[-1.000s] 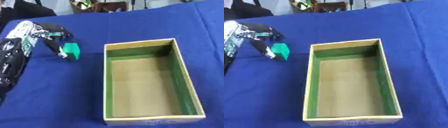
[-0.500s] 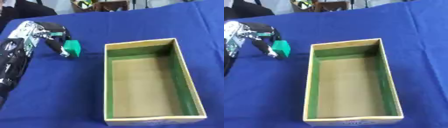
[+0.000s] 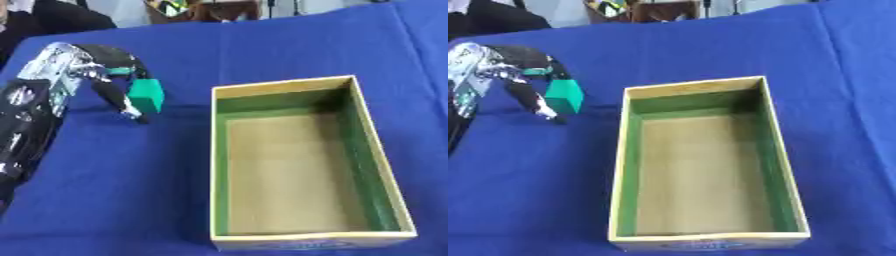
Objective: Pick up objects on the table and place them in the box.
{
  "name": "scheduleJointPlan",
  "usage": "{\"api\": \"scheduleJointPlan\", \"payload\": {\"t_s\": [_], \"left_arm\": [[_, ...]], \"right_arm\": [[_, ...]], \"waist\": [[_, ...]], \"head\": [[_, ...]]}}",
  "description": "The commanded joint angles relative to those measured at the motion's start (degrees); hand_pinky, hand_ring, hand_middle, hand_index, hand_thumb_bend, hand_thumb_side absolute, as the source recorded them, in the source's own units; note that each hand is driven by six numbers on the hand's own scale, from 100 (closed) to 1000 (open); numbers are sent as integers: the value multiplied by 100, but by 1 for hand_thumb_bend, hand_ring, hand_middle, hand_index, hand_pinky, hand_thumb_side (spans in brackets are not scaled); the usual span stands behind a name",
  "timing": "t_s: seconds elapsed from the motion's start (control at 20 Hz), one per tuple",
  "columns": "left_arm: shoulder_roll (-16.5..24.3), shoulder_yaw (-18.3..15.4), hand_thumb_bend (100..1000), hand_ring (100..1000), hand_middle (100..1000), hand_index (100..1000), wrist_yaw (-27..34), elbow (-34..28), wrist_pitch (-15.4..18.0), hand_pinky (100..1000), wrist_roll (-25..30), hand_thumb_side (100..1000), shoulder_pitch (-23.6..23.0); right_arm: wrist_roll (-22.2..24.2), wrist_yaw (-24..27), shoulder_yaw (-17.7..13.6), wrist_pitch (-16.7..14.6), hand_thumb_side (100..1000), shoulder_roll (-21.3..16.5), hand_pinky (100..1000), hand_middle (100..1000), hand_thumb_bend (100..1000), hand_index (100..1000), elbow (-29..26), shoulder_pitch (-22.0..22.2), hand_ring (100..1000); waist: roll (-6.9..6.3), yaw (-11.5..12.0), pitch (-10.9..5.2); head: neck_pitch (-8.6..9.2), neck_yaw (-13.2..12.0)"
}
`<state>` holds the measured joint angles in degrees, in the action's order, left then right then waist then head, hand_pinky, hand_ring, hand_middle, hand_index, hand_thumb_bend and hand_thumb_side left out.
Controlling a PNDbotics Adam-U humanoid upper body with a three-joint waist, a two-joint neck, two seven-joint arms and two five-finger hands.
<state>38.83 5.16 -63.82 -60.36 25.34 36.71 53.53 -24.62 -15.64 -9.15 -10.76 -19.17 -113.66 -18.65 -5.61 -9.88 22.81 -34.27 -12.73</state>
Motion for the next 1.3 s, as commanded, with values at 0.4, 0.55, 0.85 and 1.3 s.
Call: {"api": "scheduleJointPlan", "payload": {"t_s": [0.4,0.55,0.85,1.3], "left_arm": [[235,-6,635,654,659,841,-67,-188,-37,467,-59,760,54],[227,-5,533,598,579,776,-88,-196,-36,404,-182,738,50],[194,-2,452,546,533,727,-151,-186,-30,326,-531,686,38],[157,9,494,571,608,757,-130,-138,4,345,-656,691,32]], "right_arm": [[9,11,-33,1,812,-102,739,655,100,766,-93,-25,821],[11,13,-34,-1,812,-99,740,655,100,767,-93,-23,821],[15,18,-35,-3,813,-91,741,655,100,767,-93,-26,822],[26,23,-35,-3,812,-87,742,655,100,768,-93,-25,824]], "waist": [[35,22,-132],[38,24,-124],[39,15,-105],[29,11,-83]], "head": [[-23,24],[-22,26],[-1,22],[0,27]]}}
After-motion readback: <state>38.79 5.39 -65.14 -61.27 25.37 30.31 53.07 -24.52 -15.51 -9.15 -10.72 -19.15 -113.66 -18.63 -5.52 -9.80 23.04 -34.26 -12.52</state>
